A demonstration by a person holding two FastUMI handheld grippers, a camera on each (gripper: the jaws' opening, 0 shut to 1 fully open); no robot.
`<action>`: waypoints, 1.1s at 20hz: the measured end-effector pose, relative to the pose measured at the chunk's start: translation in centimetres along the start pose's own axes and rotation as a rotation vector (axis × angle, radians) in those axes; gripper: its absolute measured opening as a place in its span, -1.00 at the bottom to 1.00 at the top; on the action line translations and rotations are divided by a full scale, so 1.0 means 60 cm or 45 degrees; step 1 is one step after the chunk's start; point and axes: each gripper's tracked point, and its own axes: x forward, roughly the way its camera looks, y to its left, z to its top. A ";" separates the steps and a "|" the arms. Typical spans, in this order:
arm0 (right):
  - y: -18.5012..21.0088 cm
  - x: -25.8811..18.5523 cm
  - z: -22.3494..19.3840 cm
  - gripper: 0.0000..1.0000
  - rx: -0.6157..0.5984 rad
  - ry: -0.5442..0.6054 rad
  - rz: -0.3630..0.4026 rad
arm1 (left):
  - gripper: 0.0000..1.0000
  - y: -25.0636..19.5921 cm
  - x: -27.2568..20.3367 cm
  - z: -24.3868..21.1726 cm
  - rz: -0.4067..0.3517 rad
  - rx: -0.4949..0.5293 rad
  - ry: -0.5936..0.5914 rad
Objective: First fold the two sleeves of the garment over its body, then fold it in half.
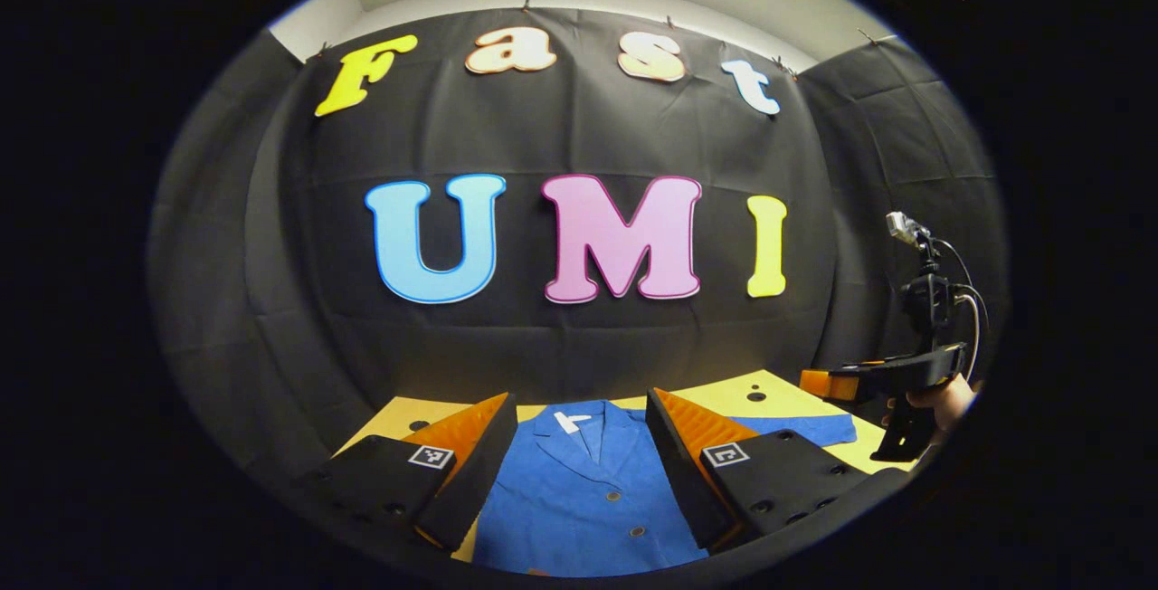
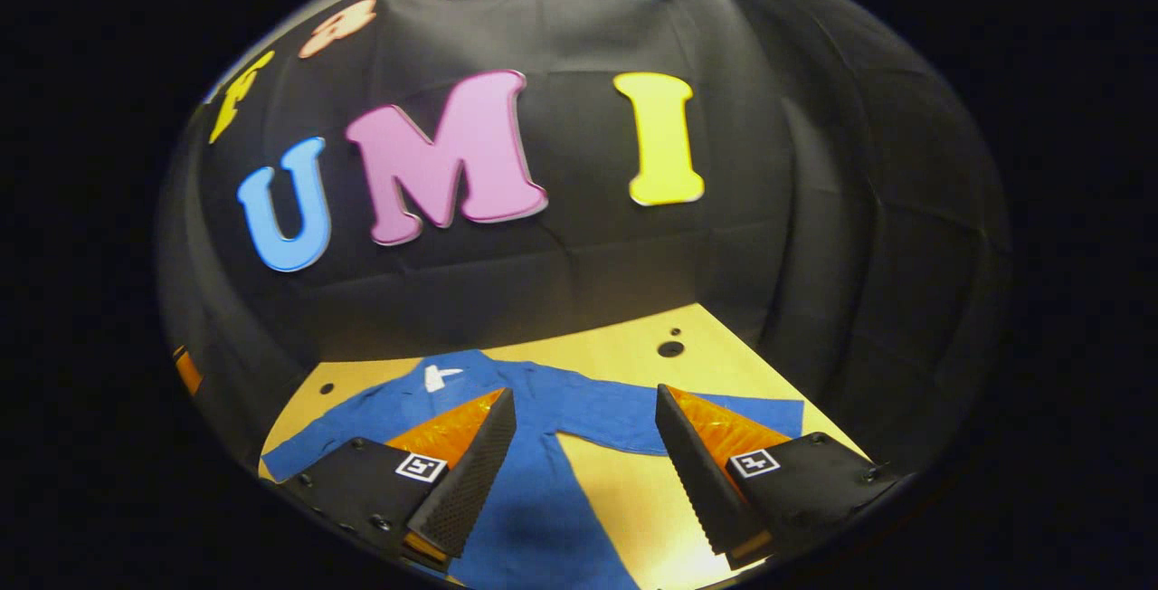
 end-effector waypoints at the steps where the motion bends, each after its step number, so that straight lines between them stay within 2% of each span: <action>1: -0.046 0.032 -0.019 0.92 0.043 0.065 -0.052 | 0.64 -0.014 0.015 -0.010 -0.001 -0.020 0.028; 2: -0.108 0.071 -0.059 0.92 0.122 0.182 -0.127 | 0.64 -0.040 0.029 -0.023 -0.027 -0.047 0.067; 3: -0.149 0.080 -0.083 0.92 0.175 0.249 -0.176 | 0.62 -0.059 0.039 -0.032 -0.038 -0.060 0.102; 4: -0.211 0.101 -0.117 0.76 0.249 0.330 -0.254 | 0.64 -0.076 0.049 -0.035 -0.053 -0.064 0.125; 5: -0.244 0.117 -0.132 0.94 0.281 0.348 -0.293 | 0.65 -0.092 0.055 -0.039 -0.070 -0.062 0.138; 7: -0.302 0.137 -0.163 0.94 0.298 0.409 -0.370 | 0.64 -0.111 0.066 -0.044 -0.093 -0.053 0.157; 10: -0.349 0.153 -0.211 0.94 0.344 0.535 -0.430 | 0.64 -0.123 0.081 -0.064 -0.099 -0.025 0.204; 12: -0.388 0.174 -0.225 0.96 0.398 0.555 -0.488 | 0.62 -0.124 0.084 -0.072 -0.094 0.008 0.236; 14: -0.395 0.179 -0.246 0.94 0.425 0.611 -0.498 | 0.64 -0.121 0.085 -0.073 -0.101 0.044 0.228; 16: -0.392 0.194 -0.280 0.95 0.401 0.702 -0.501 | 0.65 -0.099 0.090 -0.073 -0.068 0.116 0.223; 17: -0.394 0.202 -0.273 1.00 0.339 0.676 -0.518 | 0.65 -0.092 0.091 -0.072 -0.055 0.121 0.216; 18: -0.398 0.194 -0.282 0.87 0.286 0.720 -0.550 | 0.64 -0.086 0.090 -0.068 -0.042 0.113 0.209; 19: -0.414 0.198 -0.285 0.65 0.248 0.720 -0.588 | 0.64 -0.083 0.089 -0.067 -0.033 0.107 0.204; 20: -0.415 0.205 -0.284 0.10 0.278 0.722 -0.599 | 0.64 -0.082 0.086 -0.065 -0.029 0.106 0.204; 21: -0.418 0.209 -0.281 0.18 0.290 0.712 -0.597 | 0.65 -0.082 0.081 -0.068 -0.025 0.106 0.207; 22: -0.409 0.206 -0.283 -0.28 0.385 0.722 -0.571 | 0.64 -0.081 0.076 -0.071 -0.021 0.107 0.210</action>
